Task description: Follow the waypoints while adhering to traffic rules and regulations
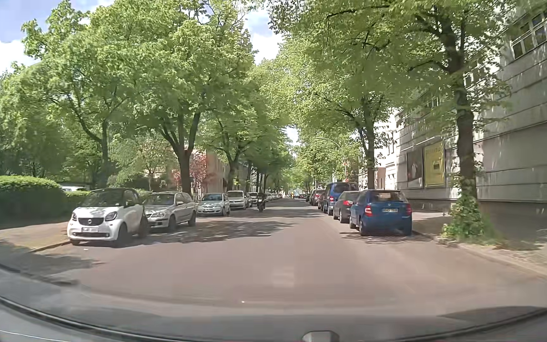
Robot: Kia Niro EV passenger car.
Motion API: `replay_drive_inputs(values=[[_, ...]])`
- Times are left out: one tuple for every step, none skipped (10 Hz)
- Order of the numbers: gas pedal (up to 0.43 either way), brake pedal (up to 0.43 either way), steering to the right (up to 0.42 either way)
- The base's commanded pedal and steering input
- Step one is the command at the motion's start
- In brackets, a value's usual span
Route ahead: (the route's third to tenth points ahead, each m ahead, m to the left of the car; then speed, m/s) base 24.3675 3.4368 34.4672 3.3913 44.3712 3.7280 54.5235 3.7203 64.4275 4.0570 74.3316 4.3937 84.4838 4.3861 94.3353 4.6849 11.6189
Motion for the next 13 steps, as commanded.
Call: replay_drive_inputs(values=[[0.028, 0.018, -0.002], [0.028, 0.018, -0.001], [0.028, 0.018, 0.0], [0.028, 0.018, 0.0], [0.028, 0.018, 0.0], [0.028, 0.018, 0.0], [0.028, 0.018, 0.0], [0.028, 0.018, 0.0], [0.028, 0.018, 0.0], [0.028, 0.018, 0.0], [0.028, 0.018, 0.0], [0.028, 0.018, 0.0], [0.028, 0.018, 0.0]])
